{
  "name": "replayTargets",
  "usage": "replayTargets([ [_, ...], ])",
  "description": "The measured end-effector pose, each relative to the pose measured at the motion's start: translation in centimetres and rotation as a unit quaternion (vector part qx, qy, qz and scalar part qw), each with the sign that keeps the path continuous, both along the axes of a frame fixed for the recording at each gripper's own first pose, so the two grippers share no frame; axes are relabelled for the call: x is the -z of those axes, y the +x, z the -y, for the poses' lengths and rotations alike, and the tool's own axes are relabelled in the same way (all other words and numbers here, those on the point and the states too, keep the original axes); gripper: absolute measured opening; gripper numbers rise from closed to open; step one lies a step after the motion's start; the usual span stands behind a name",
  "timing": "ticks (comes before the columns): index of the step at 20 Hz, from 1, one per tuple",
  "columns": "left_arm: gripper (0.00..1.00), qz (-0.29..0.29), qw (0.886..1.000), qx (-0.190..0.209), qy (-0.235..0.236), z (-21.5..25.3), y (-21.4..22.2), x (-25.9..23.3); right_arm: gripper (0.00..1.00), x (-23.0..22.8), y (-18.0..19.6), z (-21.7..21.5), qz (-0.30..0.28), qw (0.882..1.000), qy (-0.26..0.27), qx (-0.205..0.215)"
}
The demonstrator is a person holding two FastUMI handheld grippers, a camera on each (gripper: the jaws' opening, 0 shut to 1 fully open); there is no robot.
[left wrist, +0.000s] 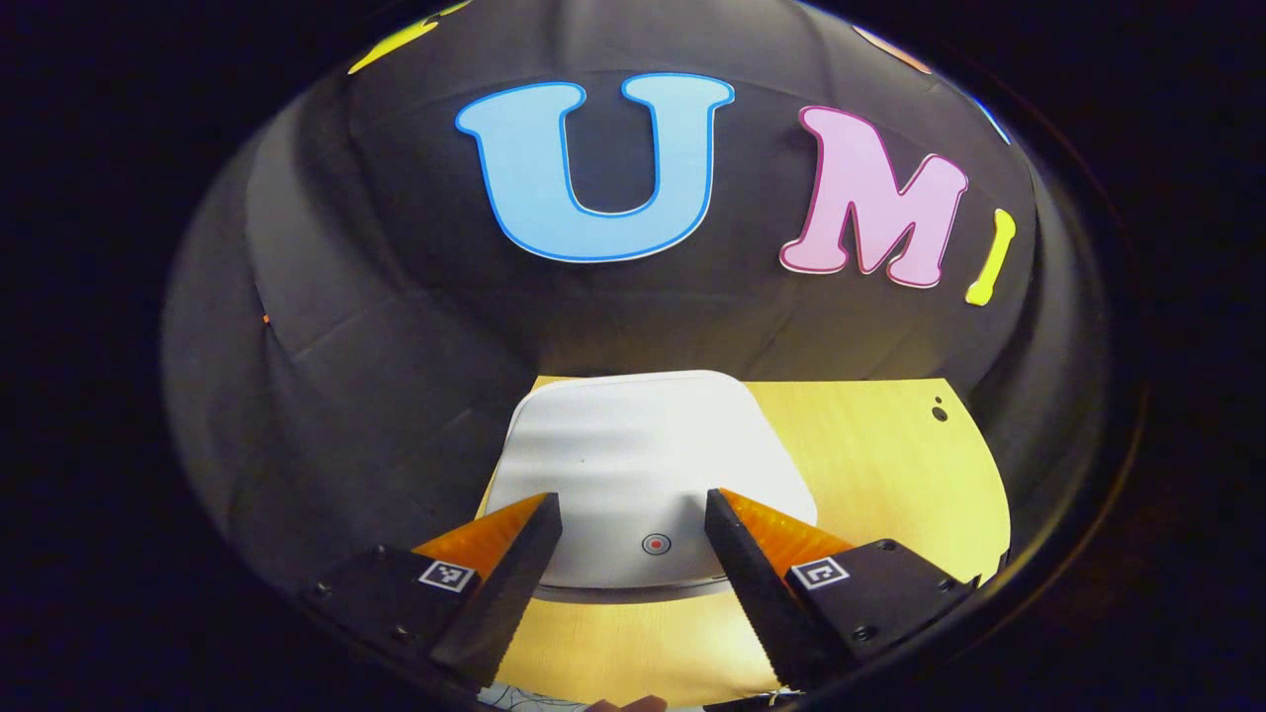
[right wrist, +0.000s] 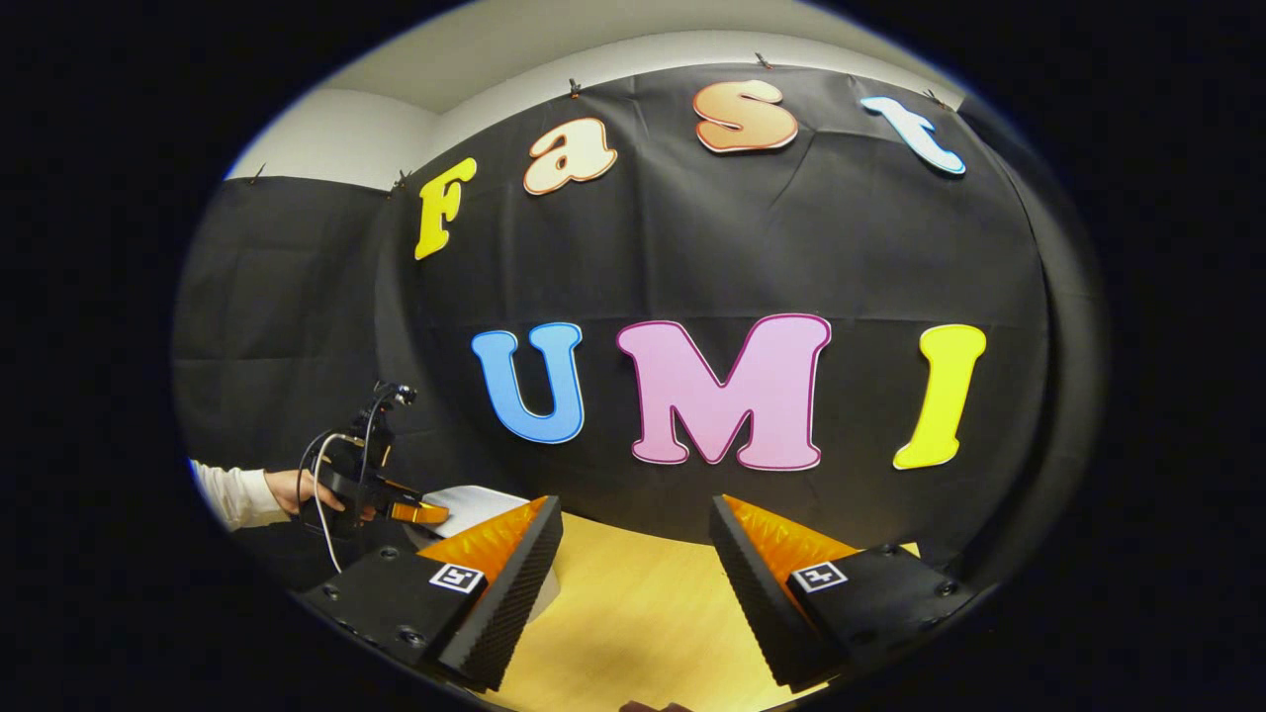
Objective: Press the lid of the desktop garbage bin to open it, pick up the crumpled paper on the desktop and throw it into the bin, then pick up the pop can on the desktop and drop it into the bin, and finally close the garbage bin lid.
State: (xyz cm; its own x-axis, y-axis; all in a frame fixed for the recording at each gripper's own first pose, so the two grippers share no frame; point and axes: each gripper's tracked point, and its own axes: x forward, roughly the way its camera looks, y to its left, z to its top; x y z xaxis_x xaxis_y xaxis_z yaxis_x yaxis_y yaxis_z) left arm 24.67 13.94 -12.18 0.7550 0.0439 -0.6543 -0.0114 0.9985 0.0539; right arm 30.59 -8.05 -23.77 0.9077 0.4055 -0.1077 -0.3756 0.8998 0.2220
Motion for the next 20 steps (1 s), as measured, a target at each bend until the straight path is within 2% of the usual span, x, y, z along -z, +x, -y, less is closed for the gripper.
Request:
replayTargets([
  [3, 1.00, -0.022, 0.999, 0.010, 0.023, -0.1, -0.5, 1.4, 0.96, -0.3, -0.1, 0.6, 0.009, 1.000, -0.002, 0.009],
  [10, 1.00, -0.038, 0.999, -0.020, -0.027, 0.1, -0.6, 2.6, 0.96, 0.5, -1.1, 1.1, -0.003, 1.000, -0.008, 0.015],
  [12, 1.00, -0.040, 0.999, -0.018, -0.023, 0.2, -0.8, 2.9, 0.96, 0.6, -1.5, 1.1, -0.007, 1.000, -0.009, 0.015],
  [16, 1.00, -0.007, 1.000, -0.012, -0.022, 0.2, -0.1, 2.4, 0.96, 1.0, -2.4, 0.9, -0.011, 1.000, -0.013, 0.019],
  [20, 0.96, 0.071, 0.997, -0.012, -0.031, 0.5, 0.5, -0.4, 0.96, 1.2, -3.6, 1.0, -0.019, 0.999, -0.025, 0.034],
])
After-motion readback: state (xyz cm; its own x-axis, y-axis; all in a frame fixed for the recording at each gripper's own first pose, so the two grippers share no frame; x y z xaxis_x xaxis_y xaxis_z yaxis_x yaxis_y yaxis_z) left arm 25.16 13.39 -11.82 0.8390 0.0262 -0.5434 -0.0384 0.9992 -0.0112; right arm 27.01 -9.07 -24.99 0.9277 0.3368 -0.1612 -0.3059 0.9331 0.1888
